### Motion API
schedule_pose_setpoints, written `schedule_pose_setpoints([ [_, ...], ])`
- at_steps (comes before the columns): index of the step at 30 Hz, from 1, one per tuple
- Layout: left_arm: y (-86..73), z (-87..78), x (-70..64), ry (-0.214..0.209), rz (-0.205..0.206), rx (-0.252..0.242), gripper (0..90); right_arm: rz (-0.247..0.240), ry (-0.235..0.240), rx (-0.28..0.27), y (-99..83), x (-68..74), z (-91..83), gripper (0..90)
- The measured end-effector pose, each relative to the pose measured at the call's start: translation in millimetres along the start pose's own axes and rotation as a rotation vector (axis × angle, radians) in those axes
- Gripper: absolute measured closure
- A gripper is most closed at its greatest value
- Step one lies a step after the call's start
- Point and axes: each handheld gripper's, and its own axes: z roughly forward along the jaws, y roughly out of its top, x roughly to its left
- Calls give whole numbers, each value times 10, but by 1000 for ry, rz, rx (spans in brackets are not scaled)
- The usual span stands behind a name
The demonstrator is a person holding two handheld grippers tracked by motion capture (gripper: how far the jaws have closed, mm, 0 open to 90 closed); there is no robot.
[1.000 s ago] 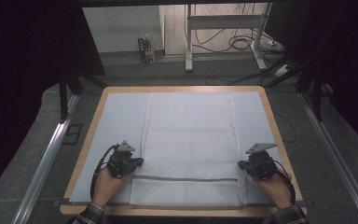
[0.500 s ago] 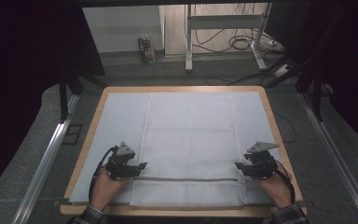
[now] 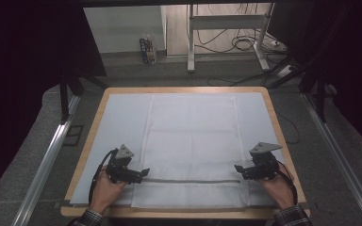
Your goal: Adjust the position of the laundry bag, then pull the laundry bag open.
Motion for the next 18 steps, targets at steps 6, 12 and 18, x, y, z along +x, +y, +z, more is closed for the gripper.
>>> schedule_pose_setpoints([
  [6, -18, 3, 9, 21, 22, -12, 40, -5, 6, -7, 3, 3, 6, 103],
  [12, -24, -17, 32, 27, 19, -40, 49, -3, 16, 0, -2, 4, 23, 75],
  [18, -31, -4, 32, 26, 27, -40, 43, 10, 28, -5, -7, -3, 30, 23],
])
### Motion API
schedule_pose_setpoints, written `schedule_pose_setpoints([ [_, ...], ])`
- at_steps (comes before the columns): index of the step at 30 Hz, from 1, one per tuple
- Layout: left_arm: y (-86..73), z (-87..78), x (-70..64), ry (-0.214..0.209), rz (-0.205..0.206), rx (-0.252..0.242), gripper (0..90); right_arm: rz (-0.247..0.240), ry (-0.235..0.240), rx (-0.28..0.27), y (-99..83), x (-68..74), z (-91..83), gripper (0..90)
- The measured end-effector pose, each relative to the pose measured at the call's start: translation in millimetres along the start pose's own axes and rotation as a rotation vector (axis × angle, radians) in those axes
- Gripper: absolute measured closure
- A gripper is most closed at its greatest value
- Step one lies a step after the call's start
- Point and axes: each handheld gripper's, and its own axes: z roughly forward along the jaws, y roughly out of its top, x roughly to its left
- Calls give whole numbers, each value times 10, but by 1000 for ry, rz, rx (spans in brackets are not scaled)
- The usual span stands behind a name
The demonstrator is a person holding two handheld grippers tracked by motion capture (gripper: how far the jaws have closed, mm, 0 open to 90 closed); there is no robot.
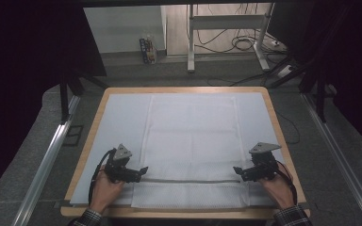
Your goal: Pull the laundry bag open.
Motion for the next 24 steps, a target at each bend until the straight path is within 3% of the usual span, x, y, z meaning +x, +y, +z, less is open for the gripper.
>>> schedule_pose_setpoints([
  [18, -9, 28, -34, 12, 39, 17, 34, -20, -2, 28, 12, 59, -27, 0],
  [24, -11, 18, -68, 13, 52, 22, 34, 22, -6, 12, -28, 91, -69, 0],
])
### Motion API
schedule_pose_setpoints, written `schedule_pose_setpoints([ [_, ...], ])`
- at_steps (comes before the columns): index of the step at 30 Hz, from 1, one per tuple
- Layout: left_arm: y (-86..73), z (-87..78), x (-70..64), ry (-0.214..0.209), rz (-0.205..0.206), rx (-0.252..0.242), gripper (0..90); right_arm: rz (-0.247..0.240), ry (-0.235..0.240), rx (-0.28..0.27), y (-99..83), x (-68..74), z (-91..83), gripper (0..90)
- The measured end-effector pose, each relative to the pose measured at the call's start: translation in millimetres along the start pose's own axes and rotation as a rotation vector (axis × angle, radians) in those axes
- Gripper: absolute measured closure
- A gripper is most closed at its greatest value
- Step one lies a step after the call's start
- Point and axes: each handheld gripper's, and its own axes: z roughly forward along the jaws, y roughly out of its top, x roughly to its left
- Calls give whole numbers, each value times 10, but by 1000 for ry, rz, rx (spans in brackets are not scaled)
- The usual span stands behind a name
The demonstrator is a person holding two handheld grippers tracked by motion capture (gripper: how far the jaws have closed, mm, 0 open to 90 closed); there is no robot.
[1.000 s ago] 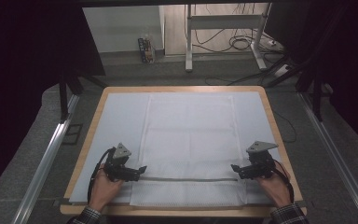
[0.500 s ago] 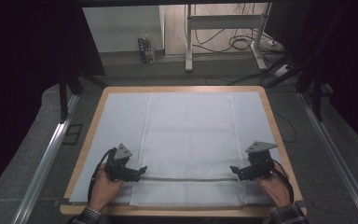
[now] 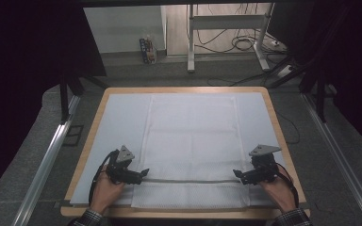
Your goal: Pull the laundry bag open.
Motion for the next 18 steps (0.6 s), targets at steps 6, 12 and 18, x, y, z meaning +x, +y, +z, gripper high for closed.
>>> schedule_pose_setpoints([
  [6, -44, -58, -63, 1, 13, -1, 34, 15, -2, -2, -49, 53, -85, 0],
  [12, -61, -75, -70, 4, 16, 3, 34, 52, 1, 29, -128, 87, -161, 0],
  [18, -57, -64, -86, 9, 26, 8, 33, 106, 30, 55, -241, 105, -243, 0],
])
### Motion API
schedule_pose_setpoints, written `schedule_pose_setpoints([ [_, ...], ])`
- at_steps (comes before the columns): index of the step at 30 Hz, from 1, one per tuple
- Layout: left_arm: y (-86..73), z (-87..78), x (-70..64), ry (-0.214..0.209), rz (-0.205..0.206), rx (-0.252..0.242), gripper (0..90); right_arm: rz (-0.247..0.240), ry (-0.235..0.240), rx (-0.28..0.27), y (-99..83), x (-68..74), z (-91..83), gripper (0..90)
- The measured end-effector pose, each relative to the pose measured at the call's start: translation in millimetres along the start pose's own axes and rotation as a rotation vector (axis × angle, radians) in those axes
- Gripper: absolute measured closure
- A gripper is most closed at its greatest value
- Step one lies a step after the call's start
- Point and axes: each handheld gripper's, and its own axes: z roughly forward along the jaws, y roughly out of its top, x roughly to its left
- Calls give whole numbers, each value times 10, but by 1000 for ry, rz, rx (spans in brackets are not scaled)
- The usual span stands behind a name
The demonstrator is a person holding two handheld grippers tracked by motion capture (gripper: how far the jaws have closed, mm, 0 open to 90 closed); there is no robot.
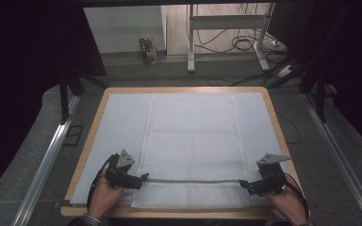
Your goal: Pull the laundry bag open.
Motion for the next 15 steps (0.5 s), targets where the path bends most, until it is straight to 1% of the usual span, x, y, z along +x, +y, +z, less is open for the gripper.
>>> schedule_pose_setpoints([
  [2, -1, 3, -1, 2, 2, 2, 33, 4, 1, 2, -17, 7, -6, 0],
  [3, -2, 4, -1, 2, 3, 4, 34, 19, 15, 27, -44, 34, -15, 0],
  [4, -2, 4, -1, 2, 3, 4, 33, 19, 15, 27, -44, 34, -15, 0],
  [5, -2, 7, -3, 3, 5, 7, 33, 13, 23, 42, -66, 63, -27, 0],
  [7, -2, 11, -6, 2, 9, 10, 33, 7, 18, 60, -77, 110, -34, 0],
  [9, -2, 16, -11, 1, 12, 11, 34, -7, -4, 73, -89, 168, -34, 5],
  [11, 1, 21, -17, 3, 15, 13, 34, -15, -11, 85, -104, 223, -18, 14],
  [13, 1, 23, -21, 3, 17, 14, 34, -15, -12, 89, -112, 245, -7, 28],
  [15, 0, 28, -26, 3, 21, 14, 34, -12, 0, 107, -122, 275, 22, 37],
])
